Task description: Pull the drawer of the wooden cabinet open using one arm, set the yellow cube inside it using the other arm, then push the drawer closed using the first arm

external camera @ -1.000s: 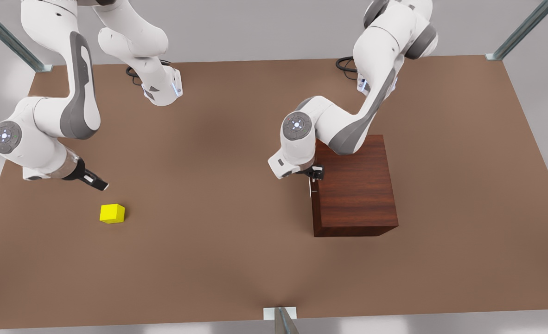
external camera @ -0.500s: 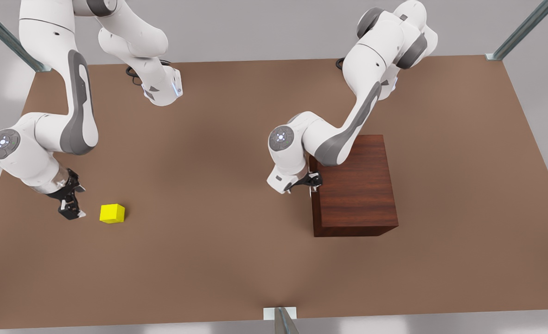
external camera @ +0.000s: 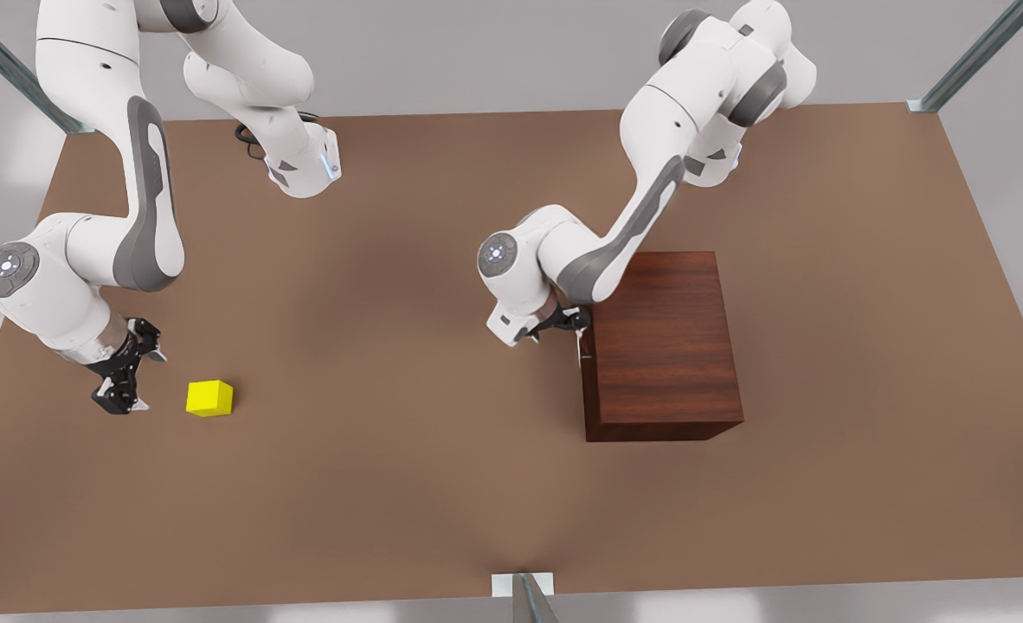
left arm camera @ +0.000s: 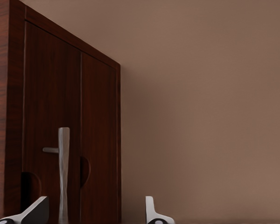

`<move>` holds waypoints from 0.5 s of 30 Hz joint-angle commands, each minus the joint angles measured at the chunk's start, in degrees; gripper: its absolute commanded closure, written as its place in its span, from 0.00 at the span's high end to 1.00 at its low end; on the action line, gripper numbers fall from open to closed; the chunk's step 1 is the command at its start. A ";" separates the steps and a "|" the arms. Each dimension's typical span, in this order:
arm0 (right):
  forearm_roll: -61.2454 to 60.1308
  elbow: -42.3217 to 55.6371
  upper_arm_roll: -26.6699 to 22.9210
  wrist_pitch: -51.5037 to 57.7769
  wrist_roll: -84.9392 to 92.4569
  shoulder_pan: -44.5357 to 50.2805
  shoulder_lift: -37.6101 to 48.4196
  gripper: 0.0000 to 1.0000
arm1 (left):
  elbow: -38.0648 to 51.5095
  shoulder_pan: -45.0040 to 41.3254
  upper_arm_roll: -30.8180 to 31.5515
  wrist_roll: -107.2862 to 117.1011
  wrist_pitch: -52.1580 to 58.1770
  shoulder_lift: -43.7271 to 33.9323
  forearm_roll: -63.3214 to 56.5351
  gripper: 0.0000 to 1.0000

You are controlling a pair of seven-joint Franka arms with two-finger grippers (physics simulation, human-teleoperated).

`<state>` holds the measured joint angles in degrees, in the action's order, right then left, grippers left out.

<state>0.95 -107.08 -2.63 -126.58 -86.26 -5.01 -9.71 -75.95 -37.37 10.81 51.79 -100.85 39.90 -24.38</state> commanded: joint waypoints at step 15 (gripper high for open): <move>0.02 0.12 0.08 -0.07 -13.76 0.09 0.04 1.00 | 0.72 -0.34 0.00 3.84 0.13 4.05 -5.16 1.00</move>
<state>0.95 -107.00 -2.54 -126.67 -94.04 -4.94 -9.72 -75.48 -37.70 10.77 53.91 -100.65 43.97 -29.08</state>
